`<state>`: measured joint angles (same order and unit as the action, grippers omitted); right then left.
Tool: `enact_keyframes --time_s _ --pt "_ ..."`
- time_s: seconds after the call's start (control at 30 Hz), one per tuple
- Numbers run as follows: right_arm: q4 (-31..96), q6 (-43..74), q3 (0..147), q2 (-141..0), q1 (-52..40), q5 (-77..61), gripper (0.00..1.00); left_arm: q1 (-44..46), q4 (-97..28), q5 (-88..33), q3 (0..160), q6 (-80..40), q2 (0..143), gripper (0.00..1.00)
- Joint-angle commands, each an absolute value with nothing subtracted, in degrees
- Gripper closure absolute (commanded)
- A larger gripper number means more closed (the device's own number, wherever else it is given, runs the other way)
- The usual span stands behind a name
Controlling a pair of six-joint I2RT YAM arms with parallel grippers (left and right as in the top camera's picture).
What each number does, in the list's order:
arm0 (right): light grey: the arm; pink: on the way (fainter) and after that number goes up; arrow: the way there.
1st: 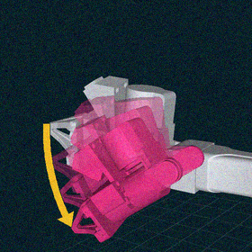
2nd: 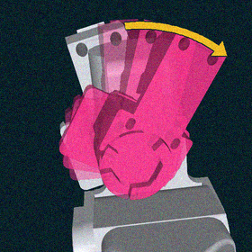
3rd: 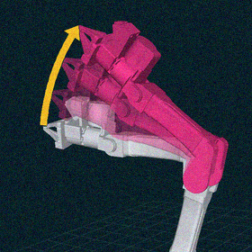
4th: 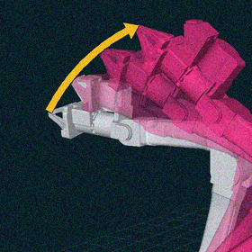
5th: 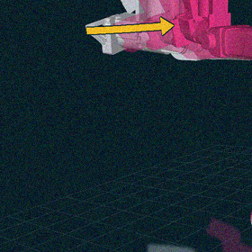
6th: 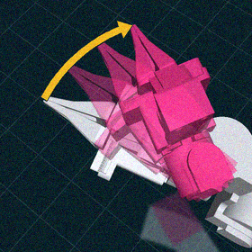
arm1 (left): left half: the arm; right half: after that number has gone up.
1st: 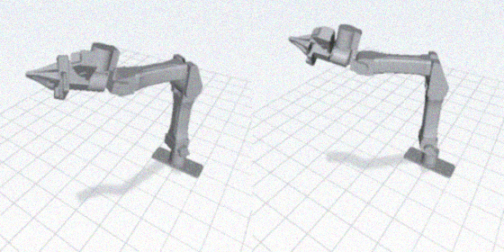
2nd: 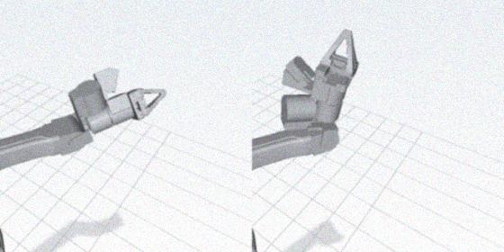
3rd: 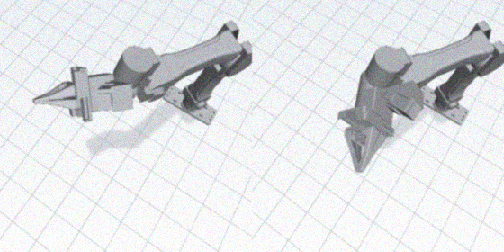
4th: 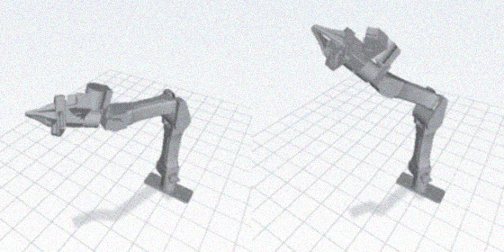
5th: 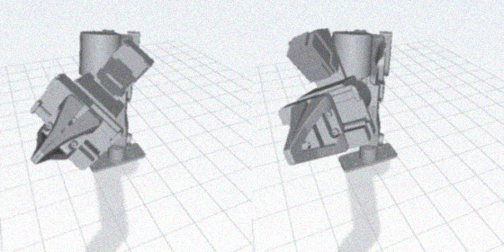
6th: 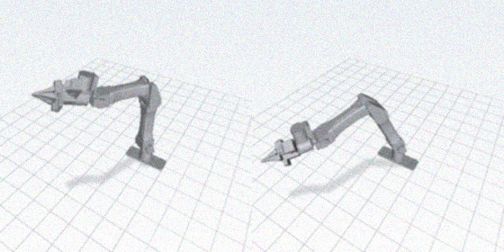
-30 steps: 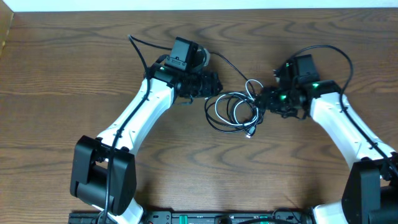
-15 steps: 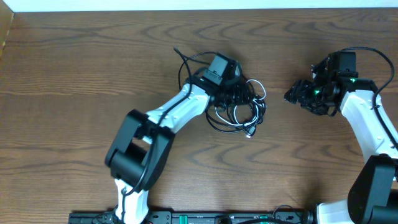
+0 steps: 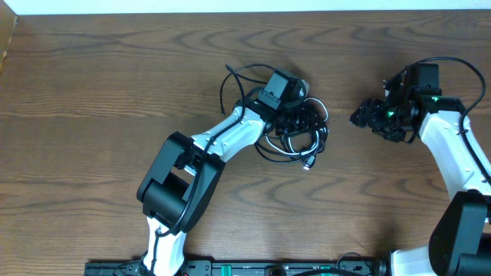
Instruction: Untangle cables
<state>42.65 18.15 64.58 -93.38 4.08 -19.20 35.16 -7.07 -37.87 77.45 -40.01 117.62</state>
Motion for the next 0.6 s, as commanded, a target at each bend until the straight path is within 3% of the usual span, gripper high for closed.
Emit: enact_keyframes --time_s 0.0,0.23,0.57 --pt "43.05 17.04 65.71 -94.0 4.27 -17.89 0.31 36.82 -6.63 -34.26 77.58 -40.56 117.19 0.47" --pt "43.09 17.08 65.71 -94.0 6.76 -17.93 0.27 41.28 -5.85 -21.82 77.58 -37.98 117.71 0.47" --pt "43.55 17.06 65.71 -94.0 10.96 -18.2 0.27 43.81 -4.95 -14.74 77.56 -38.02 120.84 0.56"
